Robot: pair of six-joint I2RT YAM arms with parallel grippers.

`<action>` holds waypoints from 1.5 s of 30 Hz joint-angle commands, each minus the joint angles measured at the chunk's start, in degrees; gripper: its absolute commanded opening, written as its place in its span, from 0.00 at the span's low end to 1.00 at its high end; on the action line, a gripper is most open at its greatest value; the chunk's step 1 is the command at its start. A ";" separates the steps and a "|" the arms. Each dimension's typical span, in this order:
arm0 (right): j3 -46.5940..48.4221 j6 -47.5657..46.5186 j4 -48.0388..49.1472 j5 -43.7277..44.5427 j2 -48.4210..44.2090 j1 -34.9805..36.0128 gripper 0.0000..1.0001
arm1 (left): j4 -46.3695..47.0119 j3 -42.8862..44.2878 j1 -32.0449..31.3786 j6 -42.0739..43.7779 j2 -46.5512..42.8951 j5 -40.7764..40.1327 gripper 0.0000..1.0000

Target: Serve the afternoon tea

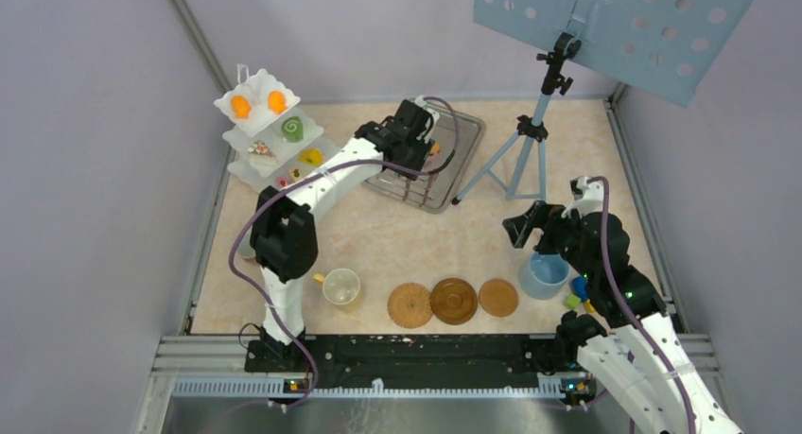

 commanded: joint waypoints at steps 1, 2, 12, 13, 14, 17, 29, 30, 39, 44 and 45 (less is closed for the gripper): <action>1.48 0.59 0.49 0.84 -1.18 0.63 0.98 | -1.81 3.87 0.10 -0.42 4.29 -0.40 0.53; 1.48 0.62 0.47 0.85 -1.27 0.60 0.98 | -1.12 3.79 0.12 -0.83 4.68 -0.08 0.53; 1.39 0.63 0.56 0.67 -1.24 0.59 0.98 | 5.84 -0.95 0.24 -2.39 3.88 0.75 0.52; 1.46 0.64 0.64 0.67 -1.16 0.64 0.98 | 6.19 -0.85 0.62 -2.34 4.00 1.53 0.52; 1.47 0.59 0.58 0.62 -1.06 0.59 0.98 | 6.28 -0.35 1.04 -2.44 4.36 3.04 0.52; 1.56 0.58 0.44 0.58 -1.11 0.63 0.98 | 5.59 1.56 2.59 -3.27 5.89 5.46 0.51; 1.48 0.41 0.61 0.66 -0.58 0.64 0.98 | 5.53 6.56 4.36 -3.70 10.70 9.98 0.50; 1.48 0.43 0.57 0.66 -0.62 0.59 0.98 | 5.43 6.92 4.36 -3.73 11.05 9.95 0.49; 1.48 0.46 0.47 0.73 -0.67 0.59 0.98 | 5.15 8.48 4.36 -2.98 12.94 8.13 0.49; 1.57 0.64 0.28 0.80 -0.86 0.64 0.98 | 5.08 8.76 4.41 -2.78 13.27 7.97 0.46; 1.57 0.71 0.28 0.83 -0.99 0.66 0.98 | 5.06 8.77 4.42 -2.80 13.21 8.06 0.44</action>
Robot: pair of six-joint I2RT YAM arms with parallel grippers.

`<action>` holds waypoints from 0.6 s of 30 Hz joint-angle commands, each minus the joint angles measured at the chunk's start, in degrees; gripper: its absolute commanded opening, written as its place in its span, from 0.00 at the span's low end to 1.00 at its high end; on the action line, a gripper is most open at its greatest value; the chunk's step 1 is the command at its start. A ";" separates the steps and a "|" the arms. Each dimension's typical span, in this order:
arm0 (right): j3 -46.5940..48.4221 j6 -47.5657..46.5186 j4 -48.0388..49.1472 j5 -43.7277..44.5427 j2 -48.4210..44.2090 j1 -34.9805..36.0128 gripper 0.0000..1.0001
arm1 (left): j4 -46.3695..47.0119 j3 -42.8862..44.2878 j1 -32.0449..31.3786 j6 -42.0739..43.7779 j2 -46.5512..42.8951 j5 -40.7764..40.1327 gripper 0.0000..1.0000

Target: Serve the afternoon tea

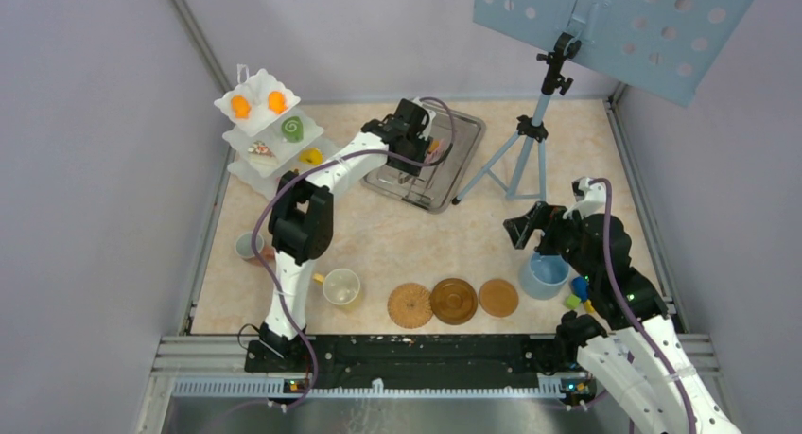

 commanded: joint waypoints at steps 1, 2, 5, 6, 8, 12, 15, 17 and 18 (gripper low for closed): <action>1.57 0.27 0.88 0.71 -0.14 0.64 0.98 | 1.15 2.76 -0.06 0.27 -0.15 -0.31 0.43; 1.61 0.30 0.83 0.71 -0.08 0.59 0.98 | 1.10 2.74 -0.07 0.25 -0.35 -0.42 0.42; 1.52 0.28 0.82 0.68 -0.10 0.59 0.98 | 1.15 2.75 0.00 0.24 -1.41 -0.81 0.37; 1.48 0.31 0.81 0.73 -0.14 0.60 0.98 | 1.15 2.69 0.01 0.17 -1.97 -0.97 0.35; 1.44 0.28 0.97 0.75 -0.15 0.59 0.98 | 1.15 2.60 -0.02 0.11 -3.26 -1.10 0.33; 1.30 0.29 1.15 0.75 -0.09 0.59 0.98 | 1.05 2.46 -0.07 0.01 -6.10 -1.56 0.29; 1.32 0.33 1.22 0.75 -0.10 0.59 0.98 | 0.90 2.08 -0.14 -0.10 -8.58 -1.79 0.28; 1.30 0.28 1.16 0.75 -0.04 0.60 0.98 | 0.88 1.44 -0.12 -0.32 -10.31 -2.02 0.27; 1.30 0.25 1.23 0.75 -0.07 0.63 0.98 | 0.88 0.96 -0.11 -0.43 -11.34 -2.10 0.27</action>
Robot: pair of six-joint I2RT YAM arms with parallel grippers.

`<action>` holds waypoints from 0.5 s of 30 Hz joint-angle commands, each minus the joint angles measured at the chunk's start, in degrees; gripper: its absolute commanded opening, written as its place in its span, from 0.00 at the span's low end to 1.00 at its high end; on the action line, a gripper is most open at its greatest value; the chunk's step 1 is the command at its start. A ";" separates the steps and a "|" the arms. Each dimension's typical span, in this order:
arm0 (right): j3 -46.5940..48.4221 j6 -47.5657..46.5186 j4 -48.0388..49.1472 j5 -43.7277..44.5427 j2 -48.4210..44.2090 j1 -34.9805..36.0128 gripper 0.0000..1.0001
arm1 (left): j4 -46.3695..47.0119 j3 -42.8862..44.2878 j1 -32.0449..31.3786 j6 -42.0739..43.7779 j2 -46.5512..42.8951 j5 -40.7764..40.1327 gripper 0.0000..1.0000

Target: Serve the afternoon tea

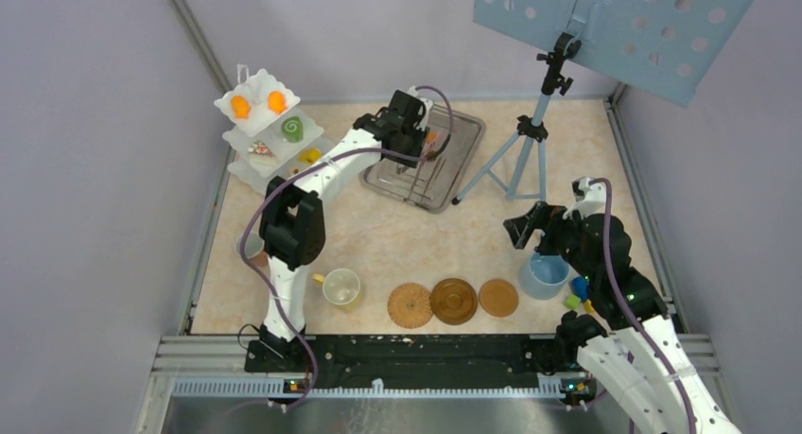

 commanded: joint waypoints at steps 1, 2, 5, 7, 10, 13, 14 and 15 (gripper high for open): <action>1.30 0.29 1.22 0.73 -0.07 0.60 0.98 | 1.54 -0.21 -0.15 -0.48 -9.73 -1.33 0.27; 1.30 0.28 1.16 0.73 -0.11 0.59 0.98 | 1.58 -0.84 -0.08 -0.61 -10.89 -1.54 0.27; 1.39 0.21 1.18 0.73 -0.12 0.67 0.98 | 1.37 -2.97 -0.08 -0.62 -14.42 -2.30 0.26; 1.31 0.15 1.25 0.73 -0.07 0.60 0.98 | 1.13 -4.31 -0.09 -0.64 -16.87 -2.83 0.26; 1.22 0.13 1.44 0.73 -0.05 0.59 0.98 | 0.17 -5.48 -0.07 -0.53 -20.49 -3.67 0.26; 1.06 0.13 1.64 0.73 -0.11 0.62 0.98 | -0.85 -6.10 -0.07 -0.44 -24.14 -4.49 0.25; 1.00 0.08 1.76 0.69 -0.13 0.63 0.98 | -1.18 -6.19 -0.07 -0.43 -25.13 -4.73 0.25; 0.93 0.07 1.89 0.67 -0.03 0.59 0.98 | -1.53 -6.36 -0.10 -0.40 -26.24 -4.89 0.25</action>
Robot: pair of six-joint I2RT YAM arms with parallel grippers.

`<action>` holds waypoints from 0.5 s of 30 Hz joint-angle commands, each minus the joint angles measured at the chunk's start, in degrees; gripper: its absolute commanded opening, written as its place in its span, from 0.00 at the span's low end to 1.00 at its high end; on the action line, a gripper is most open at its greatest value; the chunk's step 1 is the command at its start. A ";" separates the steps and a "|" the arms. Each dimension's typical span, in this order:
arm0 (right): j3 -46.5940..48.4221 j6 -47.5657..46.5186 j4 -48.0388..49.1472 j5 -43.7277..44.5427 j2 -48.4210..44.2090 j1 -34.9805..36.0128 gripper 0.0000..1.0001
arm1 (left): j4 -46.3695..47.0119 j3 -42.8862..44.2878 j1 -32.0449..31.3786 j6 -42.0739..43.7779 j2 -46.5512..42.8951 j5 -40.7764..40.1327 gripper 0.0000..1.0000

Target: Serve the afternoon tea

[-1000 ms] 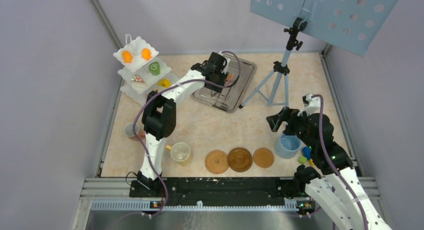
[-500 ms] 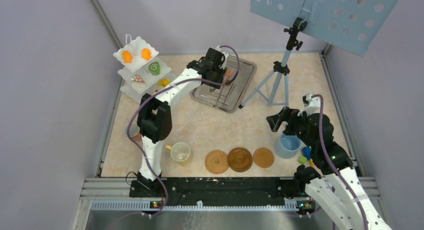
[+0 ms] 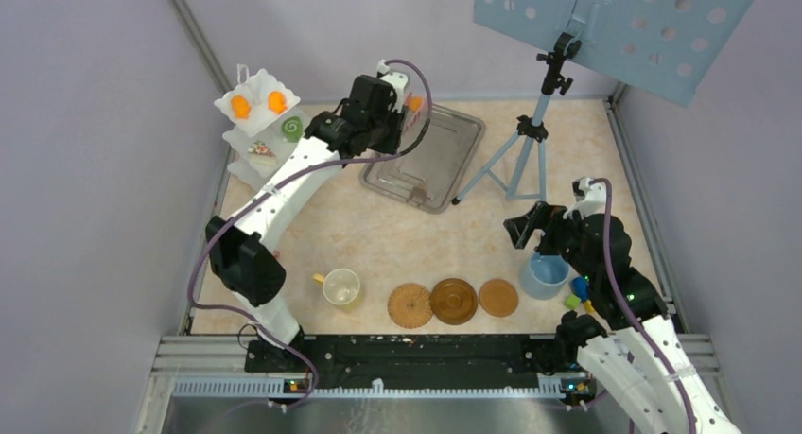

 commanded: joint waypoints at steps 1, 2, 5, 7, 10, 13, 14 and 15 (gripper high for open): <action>0.87 0.05 1.94 0.43 0.01 0.61 0.98 | -0.44 -0.88 -0.07 -0.39 -6.94 -2.05 0.25; 0.91 0.06 2.01 0.43 0.04 0.59 0.98 | -0.61 -1.16 -0.07 -0.40 -7.98 -2.36 0.25; 1.20 -0.13 1.78 0.17 0.24 0.59 0.99 | -0.99 -2.69 -0.07 -0.43 -11.37 -3.98 0.24; 1.00 -0.15 1.88 0.16 0.17 0.59 0.99 | -1.42 -3.25 -0.07 -0.43 -13.37 -4.74 0.24; 0.70 -0.12 2.24 0.08 0.18 0.59 0.99 | -3.03 -2.91 -0.04 -0.28 -15.55 -6.23 0.23; 0.76 -0.25 2.44 0.16 0.46 0.63 0.99 | -4.41 -2.57 -0.03 -0.13 -17.69 -8.12 0.24; 0.77 -0.30 2.50 0.14 0.52 0.60 0.99 | -4.85 -2.57 -0.04 -0.04 -18.45 -8.88 0.24; 0.77 -0.29 2.50 0.11 0.59 0.60 0.99 | -5.13 -2.57 -0.04 0.16 -19.46 -9.85 0.24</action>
